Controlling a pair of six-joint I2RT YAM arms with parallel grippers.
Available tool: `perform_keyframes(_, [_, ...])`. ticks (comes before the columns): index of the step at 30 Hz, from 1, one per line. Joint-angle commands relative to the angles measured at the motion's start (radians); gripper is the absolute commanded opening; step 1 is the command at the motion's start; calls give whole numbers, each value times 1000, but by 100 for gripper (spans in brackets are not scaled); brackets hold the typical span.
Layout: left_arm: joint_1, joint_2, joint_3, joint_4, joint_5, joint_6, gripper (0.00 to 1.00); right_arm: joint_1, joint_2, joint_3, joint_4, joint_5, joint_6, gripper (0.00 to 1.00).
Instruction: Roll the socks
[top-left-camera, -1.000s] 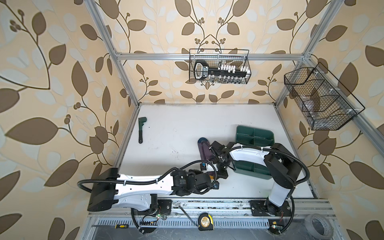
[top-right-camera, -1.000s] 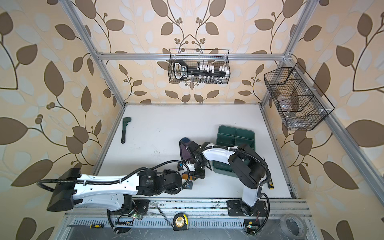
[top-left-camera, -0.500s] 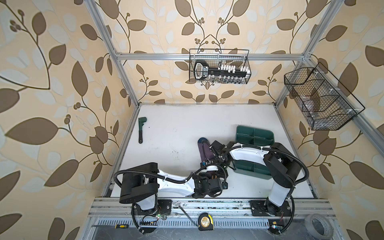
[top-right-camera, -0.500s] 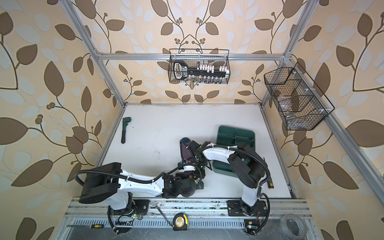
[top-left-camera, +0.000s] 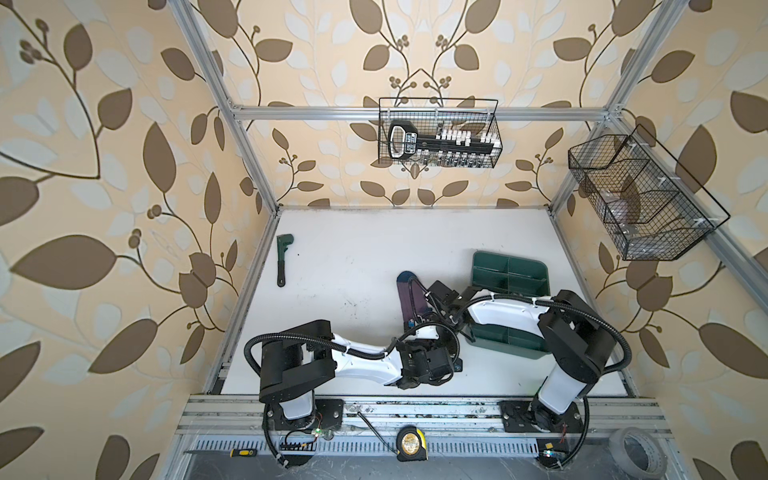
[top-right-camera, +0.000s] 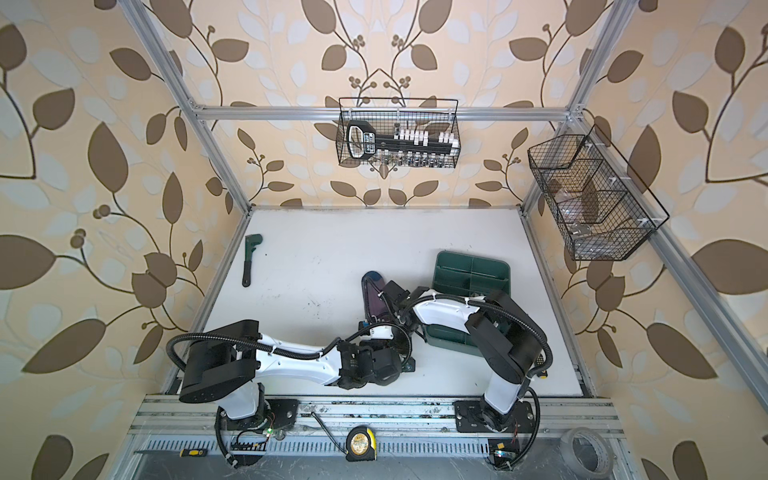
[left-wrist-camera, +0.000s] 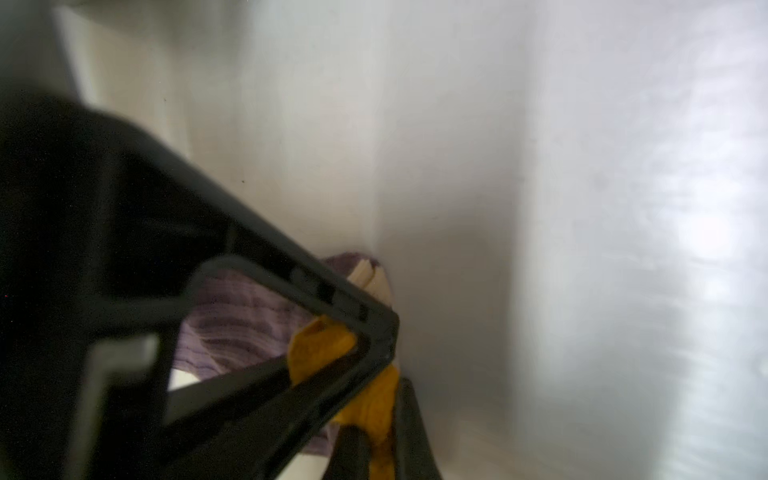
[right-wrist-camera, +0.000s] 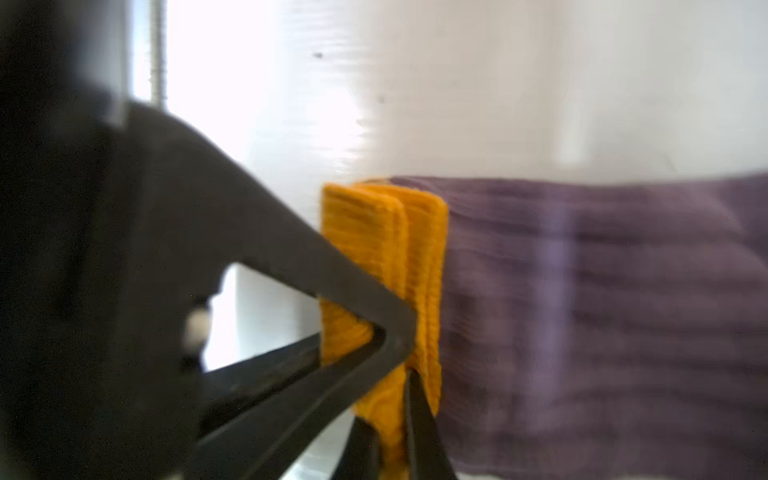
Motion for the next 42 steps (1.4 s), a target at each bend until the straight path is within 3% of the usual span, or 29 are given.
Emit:
perform_keyframes(1, [134,-11,37,-181,269,-31,0,5,-114,-76,49,178,40,22])
perform_keyframes(3, [195,-12,68,-243,385,-15,0,-5,-215,-113,81,190,65,25])
perform_keyframes(8, [300,32,152,-341,541,12,0,-65,-475,-224,212,329,165,26])
perform_keyframes(14, [396,103,250,-459,705,57,0,-225,-769,-281,360,577,420,26])
perform_keyframes(17, [433,134,292,-501,759,72,0,-270,-898,-328,439,703,492,38])
perform_keyframes(19, [447,145,307,-518,782,75,0,-279,-968,-354,470,771,472,40])
perform_keyframes(22, [461,162,331,-549,820,86,0,-281,-1052,-365,456,695,381,39])
perform_keyframes(24, [465,177,343,-564,842,90,0,-278,-1097,-356,372,429,231,36])
perform_keyframes(26, [467,199,361,-588,860,98,0,-232,-1122,-353,276,252,108,35])
perform_keyframes(28, [468,222,387,-613,878,103,0,-100,-1127,-357,169,230,-24,38])
perform_keyframes(31, [469,252,410,-635,899,105,0,174,-1080,-399,115,463,-117,43])
perform_keyframes(34, [471,271,426,-648,904,105,0,380,-970,-454,189,646,-123,46])
perform_keyframes(37, [474,288,442,-659,907,106,0,437,-819,-476,317,666,-73,46])
perform_keyframes(42, [480,303,456,-665,911,100,0,436,-596,-496,563,629,-27,47])
